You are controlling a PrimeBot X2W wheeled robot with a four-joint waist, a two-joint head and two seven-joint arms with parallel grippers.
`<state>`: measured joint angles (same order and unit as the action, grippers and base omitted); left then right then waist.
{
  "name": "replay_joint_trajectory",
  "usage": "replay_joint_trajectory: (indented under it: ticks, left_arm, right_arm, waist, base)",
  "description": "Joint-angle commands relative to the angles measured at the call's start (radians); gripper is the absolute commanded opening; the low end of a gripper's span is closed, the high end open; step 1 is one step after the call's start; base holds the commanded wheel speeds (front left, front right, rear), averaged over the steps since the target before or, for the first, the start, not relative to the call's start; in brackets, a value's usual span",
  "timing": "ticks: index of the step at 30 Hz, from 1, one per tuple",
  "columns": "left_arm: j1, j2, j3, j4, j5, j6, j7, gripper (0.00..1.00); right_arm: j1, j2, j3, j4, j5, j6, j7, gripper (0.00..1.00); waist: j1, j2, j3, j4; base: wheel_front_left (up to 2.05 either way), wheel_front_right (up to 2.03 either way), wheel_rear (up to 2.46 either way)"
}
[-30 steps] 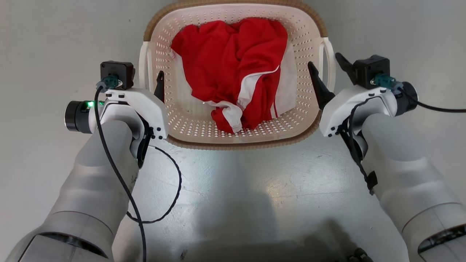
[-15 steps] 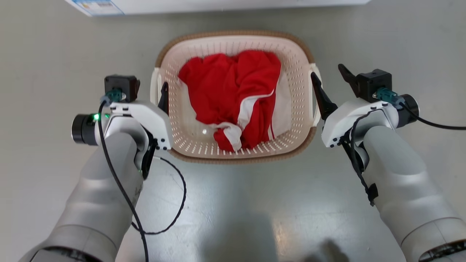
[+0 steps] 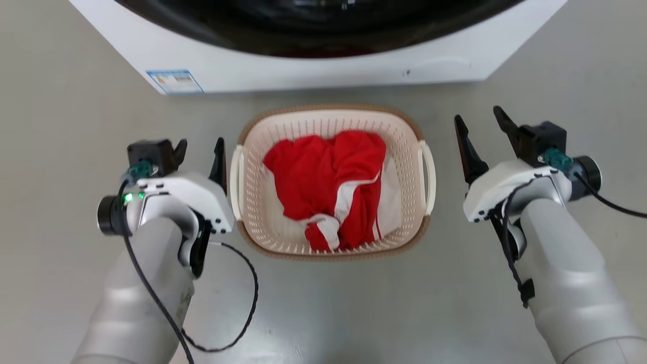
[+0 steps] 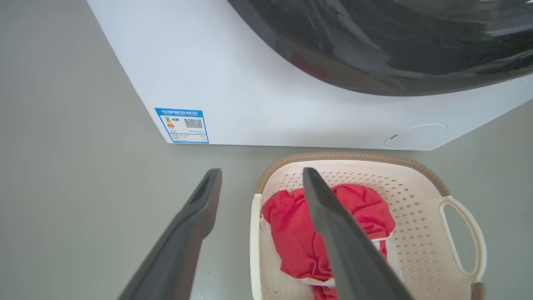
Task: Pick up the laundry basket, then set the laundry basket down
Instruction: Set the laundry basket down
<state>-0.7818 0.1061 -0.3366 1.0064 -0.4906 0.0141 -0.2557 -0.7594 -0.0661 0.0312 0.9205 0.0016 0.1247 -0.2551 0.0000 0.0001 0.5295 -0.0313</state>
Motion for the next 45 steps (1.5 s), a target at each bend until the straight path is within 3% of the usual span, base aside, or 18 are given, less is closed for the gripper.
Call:
replay_joint_trajectory:
  ticks: [1, 8, 29, 45]
  left_arm:
    - [0.034, 0.036, 0.035, -0.032, 0.013, 0.003, -0.006, 1.0]
    - [0.155, 0.047, 0.11, -0.126, 0.038, -0.016, -0.006, 1.0]
    - [0.522, 0.018, 0.284, -0.339, 0.111, -0.052, -0.006, 1.0]
    - [0.727, 0.001, 0.349, -0.48, 0.139, -0.068, -0.006, 1.0]
  right_arm:
    - [0.035, 0.016, 0.004, -0.031, -0.015, 0.006, -0.007, 1.0]
    - [0.119, -0.001, -0.035, -0.101, -0.04, 0.006, -0.007, 1.0]
    - [0.42, -0.059, 0.04, -0.279, 0.006, 0.006, -0.007, 1.0]
    - [0.639, -0.065, 0.005, -0.44, 0.034, 0.006, -0.007, 1.0]
  waist:
    - [0.0, -0.0001, -0.048, 0.007]
    - [0.0, -0.0001, -0.158, 0.014]
    - [0.0, -0.0001, -0.507, 0.008]
    - [0.0, -0.0001, -0.575, 0.025]
  base:
    - [0.0, 0.0, 0.0]
    - [0.0, 0.0, 0.0]
    - [0.0, 0.0, 0.0]
    - [0.0, 0.0, 0.0]
